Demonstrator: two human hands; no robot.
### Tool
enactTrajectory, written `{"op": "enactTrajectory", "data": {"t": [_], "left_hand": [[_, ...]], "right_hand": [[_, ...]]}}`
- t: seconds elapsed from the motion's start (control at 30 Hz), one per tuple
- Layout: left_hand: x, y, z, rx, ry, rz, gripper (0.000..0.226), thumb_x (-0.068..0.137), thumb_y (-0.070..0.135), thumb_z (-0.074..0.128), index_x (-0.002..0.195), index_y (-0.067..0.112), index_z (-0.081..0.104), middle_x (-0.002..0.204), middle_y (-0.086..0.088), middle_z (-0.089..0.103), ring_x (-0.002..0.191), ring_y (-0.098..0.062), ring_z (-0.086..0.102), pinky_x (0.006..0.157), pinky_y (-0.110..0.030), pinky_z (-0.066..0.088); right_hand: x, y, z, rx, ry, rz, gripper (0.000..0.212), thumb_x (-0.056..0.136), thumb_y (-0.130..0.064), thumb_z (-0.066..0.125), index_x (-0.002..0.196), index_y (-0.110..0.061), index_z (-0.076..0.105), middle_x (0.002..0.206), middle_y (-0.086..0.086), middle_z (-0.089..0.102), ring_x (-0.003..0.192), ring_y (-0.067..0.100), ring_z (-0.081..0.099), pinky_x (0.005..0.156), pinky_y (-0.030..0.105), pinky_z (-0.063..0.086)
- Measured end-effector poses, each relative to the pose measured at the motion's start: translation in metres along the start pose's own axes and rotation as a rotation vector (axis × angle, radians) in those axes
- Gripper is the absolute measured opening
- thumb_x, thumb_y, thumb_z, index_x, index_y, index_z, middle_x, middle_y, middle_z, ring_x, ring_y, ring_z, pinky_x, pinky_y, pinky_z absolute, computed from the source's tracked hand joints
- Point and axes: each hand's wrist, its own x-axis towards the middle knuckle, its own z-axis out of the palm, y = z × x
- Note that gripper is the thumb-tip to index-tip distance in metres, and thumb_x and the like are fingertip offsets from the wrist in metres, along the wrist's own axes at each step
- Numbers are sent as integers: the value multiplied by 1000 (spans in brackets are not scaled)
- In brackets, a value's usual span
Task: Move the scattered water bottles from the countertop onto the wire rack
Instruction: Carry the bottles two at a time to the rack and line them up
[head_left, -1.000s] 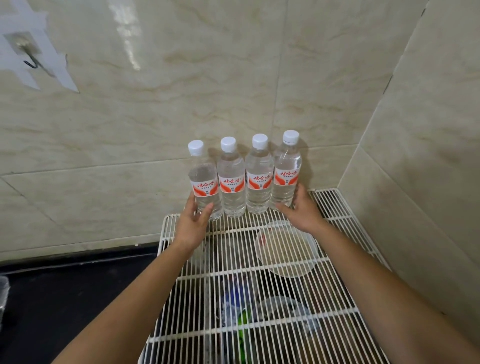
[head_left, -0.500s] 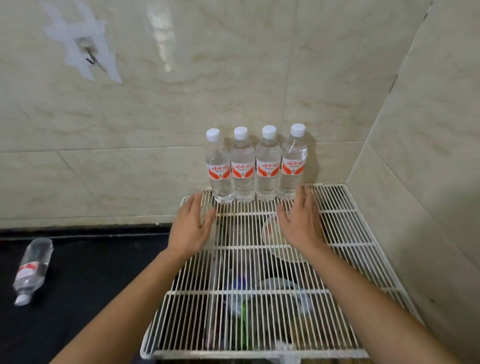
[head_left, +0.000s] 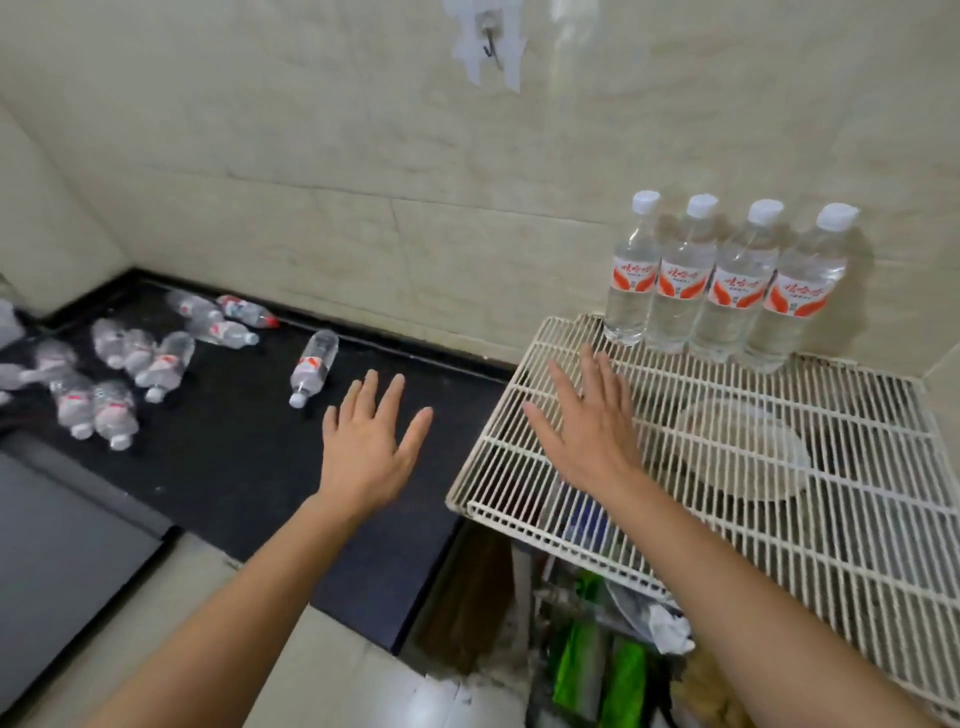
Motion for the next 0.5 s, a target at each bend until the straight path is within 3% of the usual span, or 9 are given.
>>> {"op": "enactTrajectory", "data": {"t": [0.2,0.5], "left_hand": [[-42,-119,-38,-18,103,-111,64,102,56,35,157,25,30,167,-11,20,154,-30,17,122,-53,17],[-111,-352,-107,101,144,-188,64,102,56,31,157,22,33,165,-13,26,153,-33,20,120,-56,20]], "right_hand": [[-9,-114,24,-39,-4,-101,73,101,-65,25,162,-25,18,170,13,-1,157,30,-5,127,46,-3],[-25,-349,121,-69,-124,-286,68,104,-57,30,162,-22,20,170,13,-1,157,30,-1,126,46,2]]}}
